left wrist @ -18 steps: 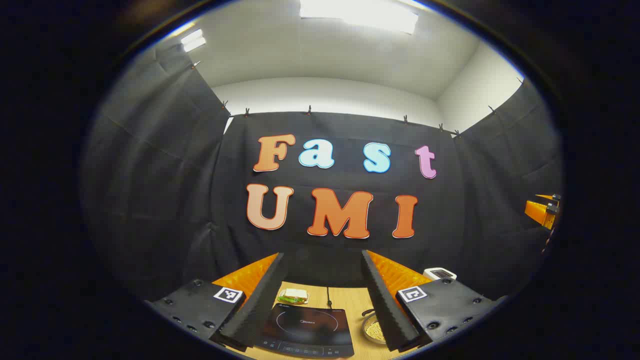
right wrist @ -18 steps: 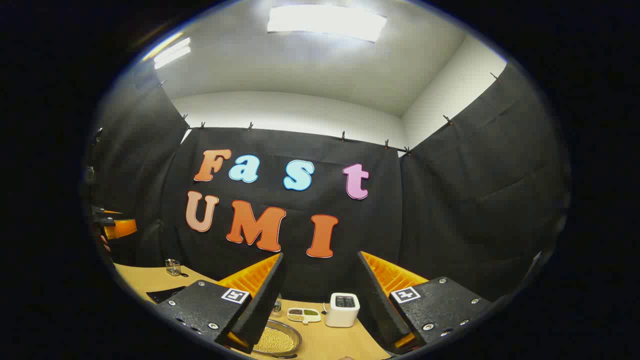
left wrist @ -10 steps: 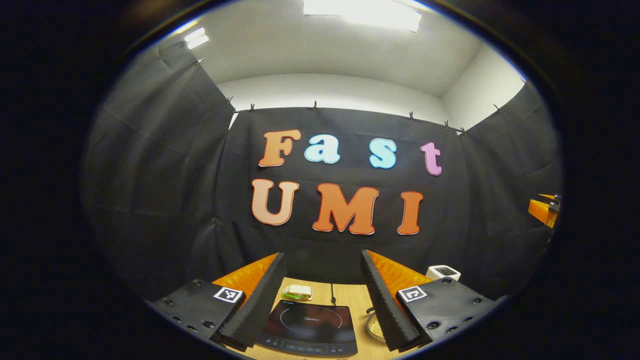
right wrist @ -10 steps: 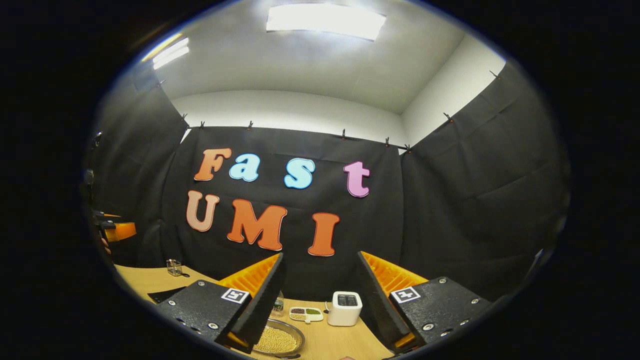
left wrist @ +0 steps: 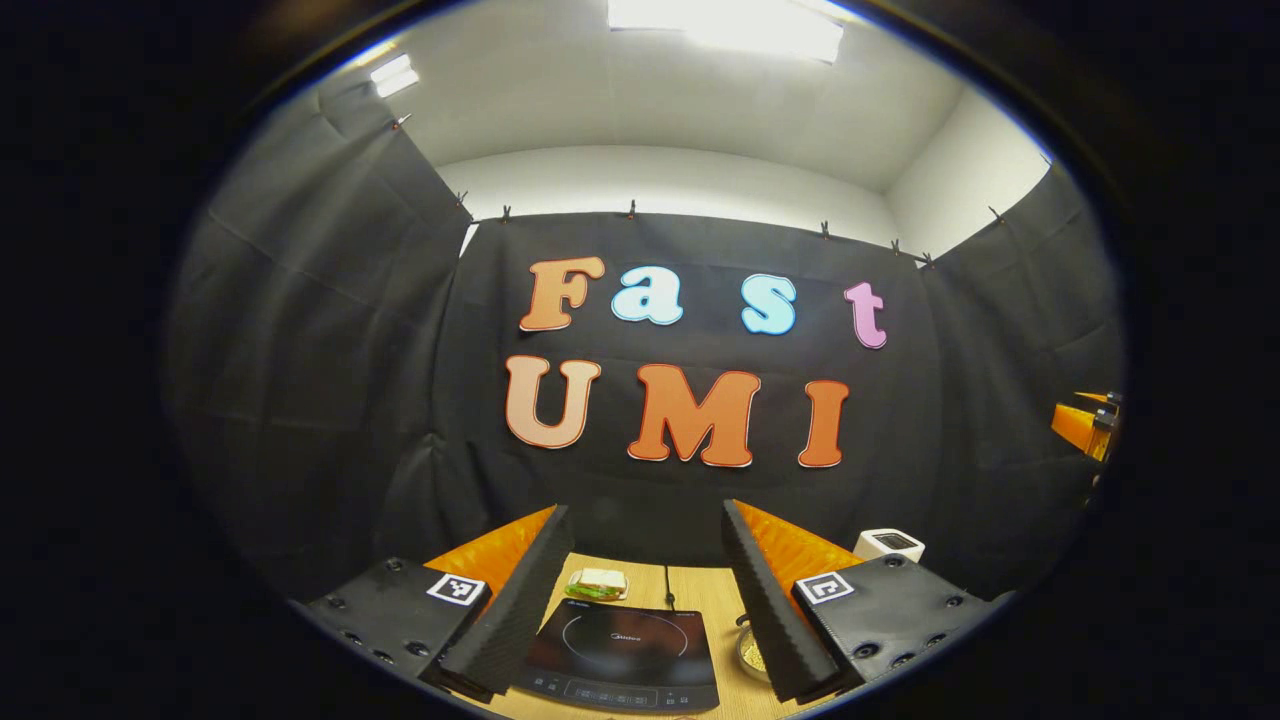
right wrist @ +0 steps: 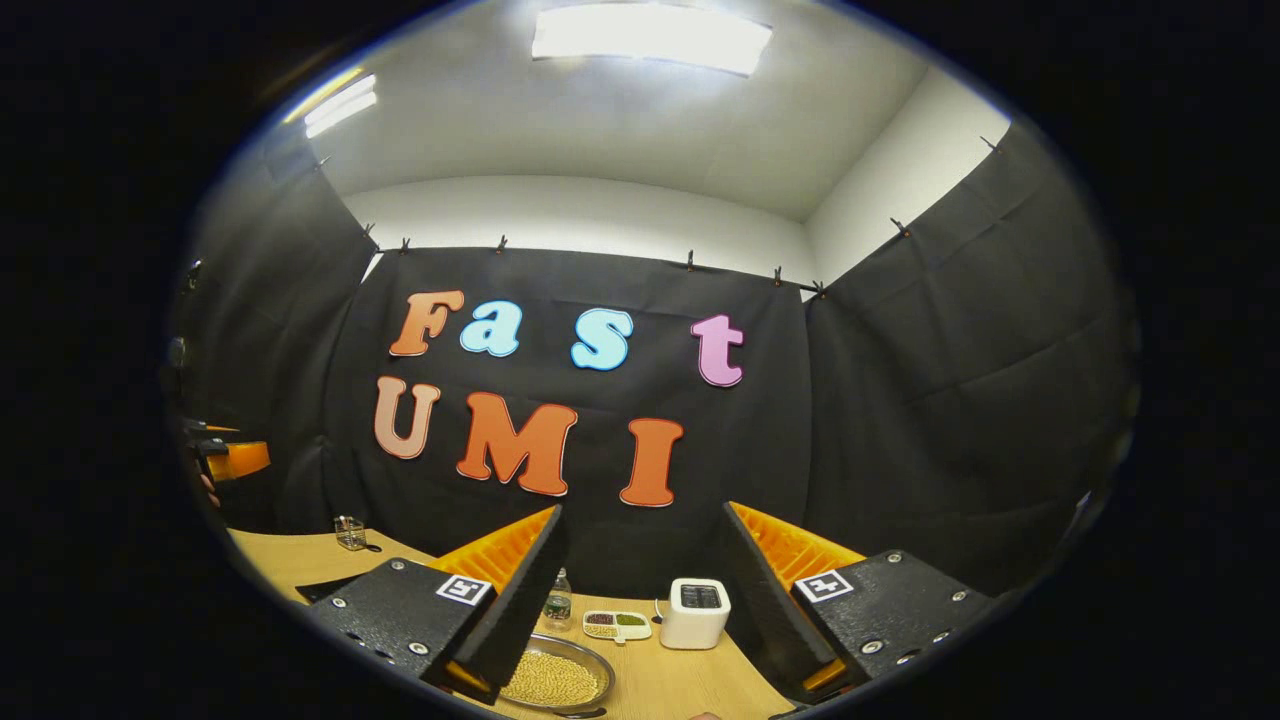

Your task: First push the handle of the pot to place it horizontally, then grasp the pot with both hands and set it on the induction cooktop.

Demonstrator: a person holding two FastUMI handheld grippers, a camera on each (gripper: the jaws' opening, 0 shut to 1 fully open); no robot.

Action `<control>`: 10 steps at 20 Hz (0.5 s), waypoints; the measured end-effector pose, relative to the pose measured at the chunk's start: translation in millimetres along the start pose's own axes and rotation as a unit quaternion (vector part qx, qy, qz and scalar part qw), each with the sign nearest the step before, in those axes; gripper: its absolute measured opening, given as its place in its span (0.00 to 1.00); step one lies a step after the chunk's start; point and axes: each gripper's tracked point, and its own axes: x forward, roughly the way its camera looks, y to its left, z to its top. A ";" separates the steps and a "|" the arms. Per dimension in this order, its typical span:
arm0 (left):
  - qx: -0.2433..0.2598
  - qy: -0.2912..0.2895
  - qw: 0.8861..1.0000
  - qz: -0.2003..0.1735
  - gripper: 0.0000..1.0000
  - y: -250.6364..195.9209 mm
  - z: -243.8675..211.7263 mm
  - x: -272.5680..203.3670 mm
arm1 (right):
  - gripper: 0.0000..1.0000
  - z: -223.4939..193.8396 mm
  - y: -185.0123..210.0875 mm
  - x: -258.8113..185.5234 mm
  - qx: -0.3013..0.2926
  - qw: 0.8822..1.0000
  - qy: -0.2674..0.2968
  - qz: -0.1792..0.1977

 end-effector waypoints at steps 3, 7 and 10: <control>0.005 0.000 1.000 -0.002 0.97 -3.4 0.0 0.9 | 0.95 2.5 0.0 -0.1 -0.002 1.000 -0.006 0.001; 0.030 -0.013 0.999 0.020 0.97 5.1 17.4 4.1 | 0.95 9.8 -2.3 2.2 -0.002 1.000 -0.006 -0.004; 0.040 -0.020 0.999 0.023 0.97 -0.5 26.0 2.2 | 0.95 13.1 0.8 2.5 -0.008 1.000 -0.009 0.000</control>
